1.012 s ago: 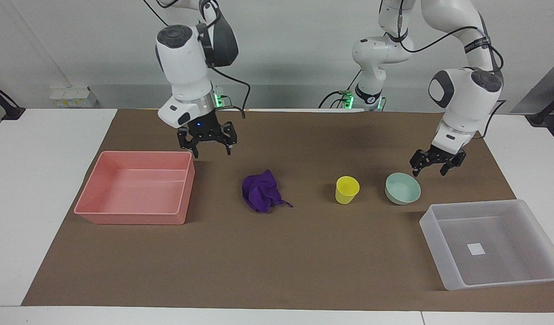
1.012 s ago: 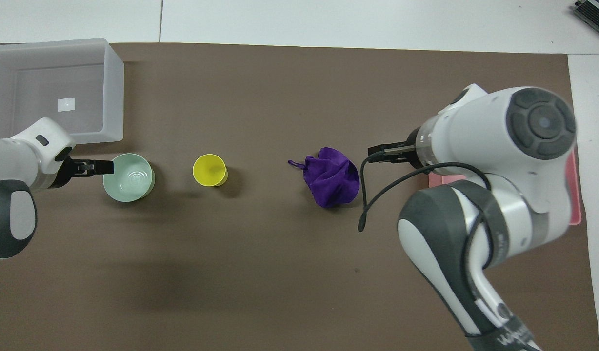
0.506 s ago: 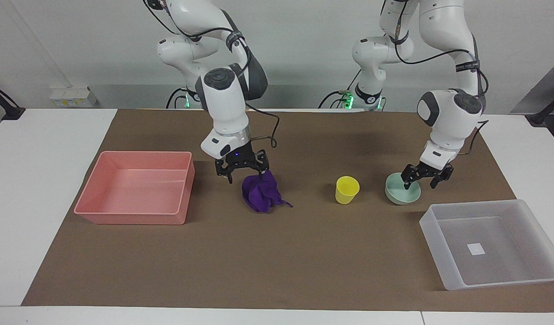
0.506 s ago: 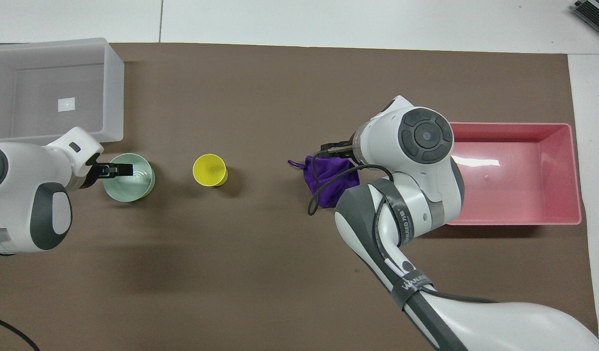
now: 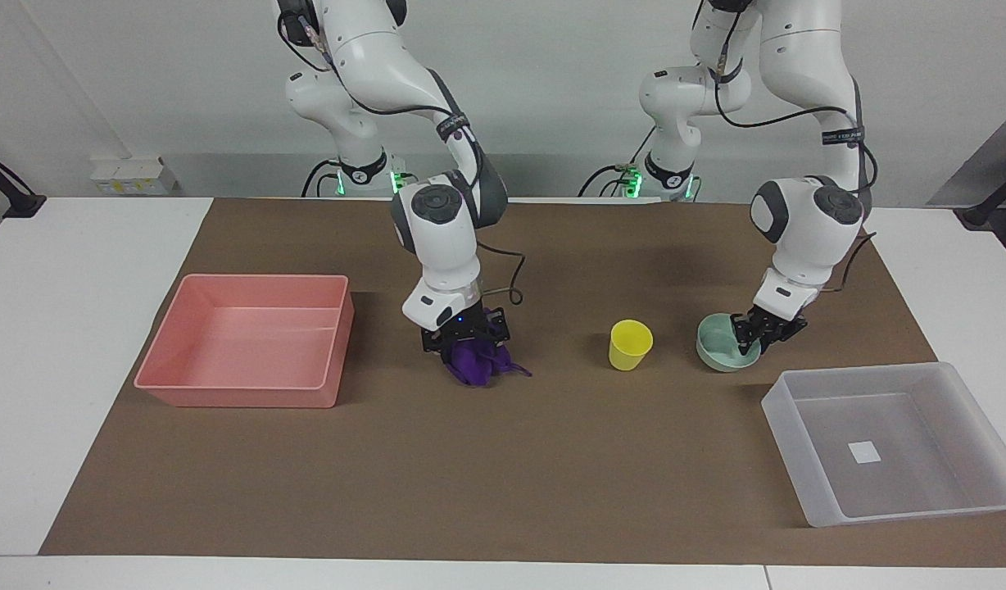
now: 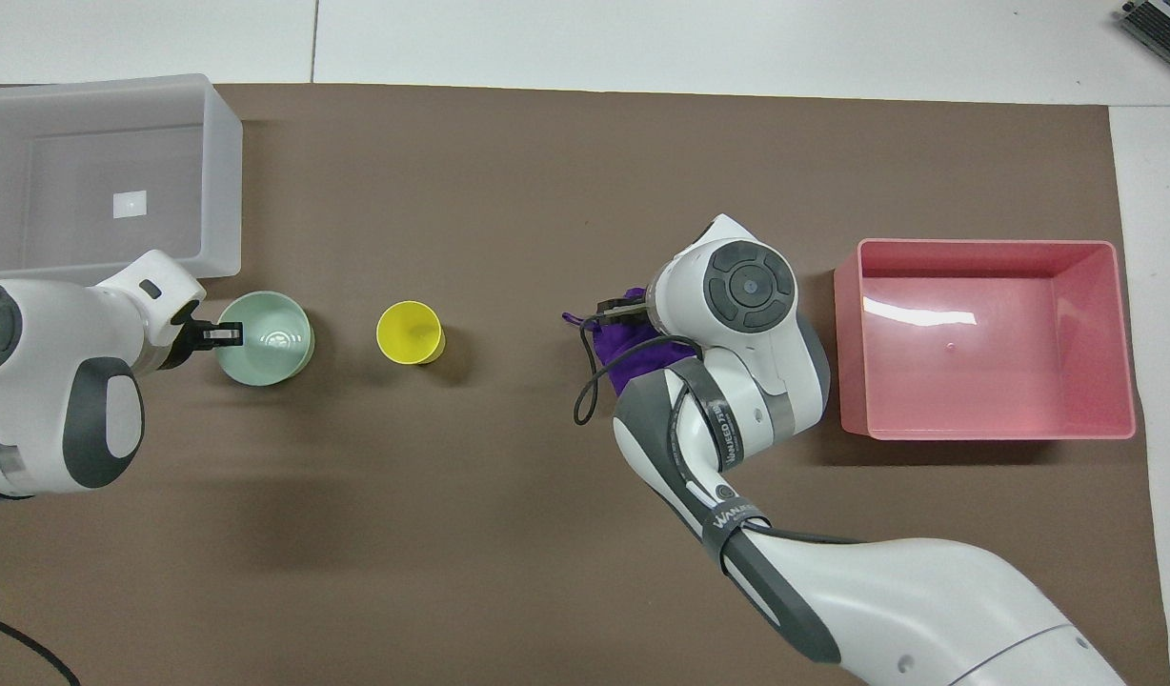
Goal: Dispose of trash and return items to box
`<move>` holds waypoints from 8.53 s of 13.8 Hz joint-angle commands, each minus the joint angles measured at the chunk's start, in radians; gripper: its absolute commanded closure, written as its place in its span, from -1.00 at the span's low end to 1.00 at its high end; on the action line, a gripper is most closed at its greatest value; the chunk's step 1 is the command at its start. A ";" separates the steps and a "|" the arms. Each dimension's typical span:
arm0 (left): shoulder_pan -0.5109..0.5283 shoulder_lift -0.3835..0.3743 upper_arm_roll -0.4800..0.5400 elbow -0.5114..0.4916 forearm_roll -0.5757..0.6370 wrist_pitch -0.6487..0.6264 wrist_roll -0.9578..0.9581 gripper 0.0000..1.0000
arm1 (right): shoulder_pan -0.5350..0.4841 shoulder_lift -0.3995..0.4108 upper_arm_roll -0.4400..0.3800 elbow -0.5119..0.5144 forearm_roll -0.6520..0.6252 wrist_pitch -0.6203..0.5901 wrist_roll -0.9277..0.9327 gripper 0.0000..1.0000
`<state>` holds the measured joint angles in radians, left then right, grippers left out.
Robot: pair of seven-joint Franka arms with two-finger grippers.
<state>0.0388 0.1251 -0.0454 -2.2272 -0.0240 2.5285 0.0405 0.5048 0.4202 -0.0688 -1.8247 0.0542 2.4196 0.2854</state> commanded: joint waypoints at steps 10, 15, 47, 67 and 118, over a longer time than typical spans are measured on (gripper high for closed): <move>0.104 0.052 0.006 0.462 0.009 -0.295 0.033 1.00 | 0.012 -0.047 -0.003 -0.048 0.013 -0.066 0.017 1.00; 0.135 0.296 0.006 0.786 0.099 -0.316 0.033 1.00 | -0.032 -0.149 -0.009 0.034 0.024 -0.278 0.029 1.00; -0.149 0.070 -0.004 0.378 0.102 -0.369 -0.042 -1.00 | -0.606 -0.311 -0.009 -0.370 0.015 0.042 -0.512 1.00; -0.333 -0.001 0.001 0.136 0.101 -0.114 -0.306 1.00 | -0.457 -0.477 0.007 0.043 -0.106 -0.623 -0.166 -1.00; -0.091 -0.184 -0.007 0.533 0.087 -0.721 0.056 -1.00 | -0.456 -0.528 0.000 0.180 -0.077 -0.890 -0.221 -1.00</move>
<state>-0.0356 -0.0673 -0.0635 -1.7338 0.0606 1.8614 0.0986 0.0508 -0.0808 -0.0740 -1.6167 -0.0260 1.5263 0.0721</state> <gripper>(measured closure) 0.000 0.000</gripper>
